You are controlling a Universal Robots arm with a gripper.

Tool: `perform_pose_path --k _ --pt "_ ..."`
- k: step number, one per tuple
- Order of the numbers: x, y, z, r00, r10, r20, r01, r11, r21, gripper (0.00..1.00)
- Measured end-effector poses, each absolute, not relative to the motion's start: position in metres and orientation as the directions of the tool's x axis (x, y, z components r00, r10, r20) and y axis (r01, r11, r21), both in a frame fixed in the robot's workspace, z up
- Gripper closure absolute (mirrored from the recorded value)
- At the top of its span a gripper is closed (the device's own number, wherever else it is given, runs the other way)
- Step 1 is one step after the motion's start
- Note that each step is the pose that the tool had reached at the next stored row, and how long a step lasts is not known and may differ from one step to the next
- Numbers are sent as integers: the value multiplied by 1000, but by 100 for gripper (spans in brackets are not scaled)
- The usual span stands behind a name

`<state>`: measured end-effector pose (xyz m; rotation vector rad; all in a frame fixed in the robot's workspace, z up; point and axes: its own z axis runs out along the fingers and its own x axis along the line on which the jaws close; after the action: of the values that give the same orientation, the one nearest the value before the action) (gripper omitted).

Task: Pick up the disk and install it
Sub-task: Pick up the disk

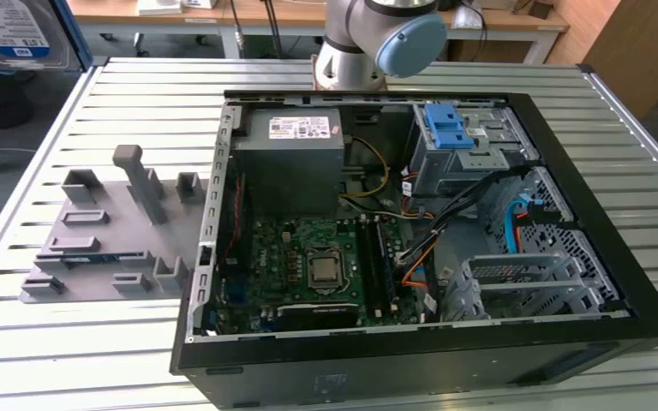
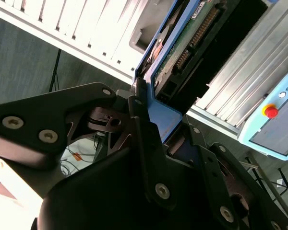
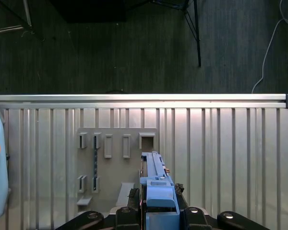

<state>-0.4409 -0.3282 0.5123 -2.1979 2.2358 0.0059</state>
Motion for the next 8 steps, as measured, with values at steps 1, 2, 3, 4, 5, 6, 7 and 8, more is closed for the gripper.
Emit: perform_pose_path --k 1,2,3,4,5,6,7,8 --pt "-441 -328 513 -17 -1000 -7 -1000 17 -2 63" --pt "-441 -328 513 -17 -1000 -7 -1000 17 -2 63" --pt "-441 -328 514 -17 -1000 -7 -1000 17 -2 63" --pt "-441 -328 514 -17 -1000 -7 -1000 17 -2 63" --pt "-441 -328 514 -17 -1000 -7 -1000 17 -2 63" --pt "-441 -328 515 -17 -1000 -7 -1000 17 -2 63" --pt "-441 -328 515 -17 -1000 -7 -1000 17 -2 63" --pt "-441 -328 515 -17 -1000 -7 -1000 17 -2 63"
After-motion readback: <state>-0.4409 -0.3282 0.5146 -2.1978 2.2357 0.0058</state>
